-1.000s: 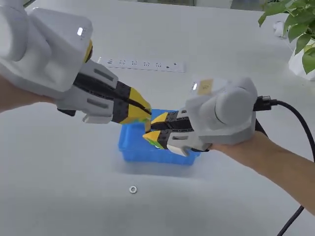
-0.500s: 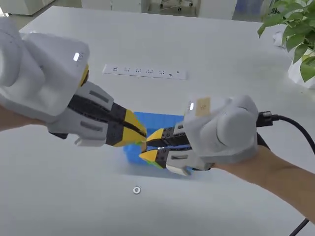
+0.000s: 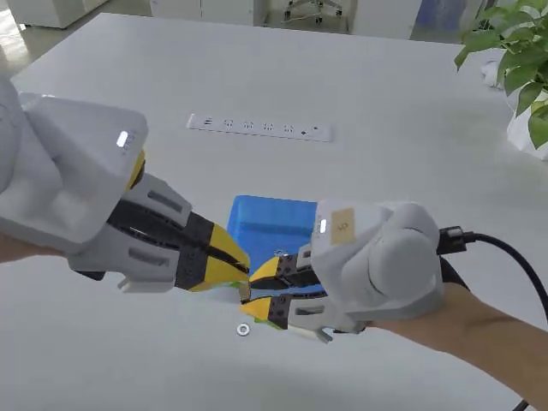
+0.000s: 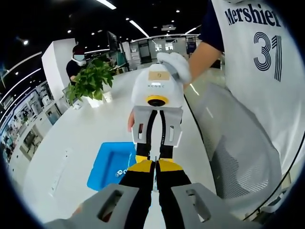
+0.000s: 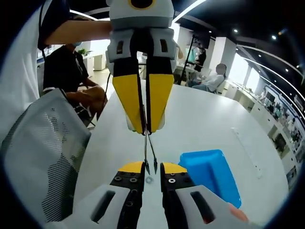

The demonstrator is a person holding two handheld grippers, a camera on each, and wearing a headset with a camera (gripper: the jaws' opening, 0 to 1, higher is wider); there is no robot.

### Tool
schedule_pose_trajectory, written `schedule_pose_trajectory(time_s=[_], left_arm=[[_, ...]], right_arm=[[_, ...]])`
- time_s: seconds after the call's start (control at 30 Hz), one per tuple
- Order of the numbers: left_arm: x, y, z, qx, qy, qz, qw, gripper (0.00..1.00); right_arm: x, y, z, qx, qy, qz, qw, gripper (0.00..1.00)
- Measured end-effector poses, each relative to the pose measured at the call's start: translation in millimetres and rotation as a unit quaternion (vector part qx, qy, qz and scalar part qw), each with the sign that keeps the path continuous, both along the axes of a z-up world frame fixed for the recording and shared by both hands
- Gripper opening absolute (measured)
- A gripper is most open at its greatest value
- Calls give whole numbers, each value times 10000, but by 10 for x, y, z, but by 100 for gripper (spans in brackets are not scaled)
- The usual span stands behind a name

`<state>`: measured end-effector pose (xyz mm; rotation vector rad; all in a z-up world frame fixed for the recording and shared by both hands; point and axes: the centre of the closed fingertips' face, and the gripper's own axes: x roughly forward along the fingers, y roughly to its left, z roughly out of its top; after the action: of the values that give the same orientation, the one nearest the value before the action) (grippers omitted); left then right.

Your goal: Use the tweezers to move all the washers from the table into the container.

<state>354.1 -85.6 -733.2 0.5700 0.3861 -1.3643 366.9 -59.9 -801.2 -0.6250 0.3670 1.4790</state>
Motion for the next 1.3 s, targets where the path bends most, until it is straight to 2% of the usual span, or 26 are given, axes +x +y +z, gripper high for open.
schedule_pose_trajectory(time_s=[0.53, 0.97, 1.3], left_arm=[[-17, 26, -169, -117, 224, 76, 9997, 6], [59, -1, -354, -267, 475, 134, 9984, 6], [119, -14, -430, -272, 529, 160, 9981, 6]], right_arm=[[-41, 43, -153, 36, 313, -23, 9995, 14], [2, -10, -336, -68, 479, -166, 9987, 14], [48, -5, -410, -96, 554, -224, 9982, 14]])
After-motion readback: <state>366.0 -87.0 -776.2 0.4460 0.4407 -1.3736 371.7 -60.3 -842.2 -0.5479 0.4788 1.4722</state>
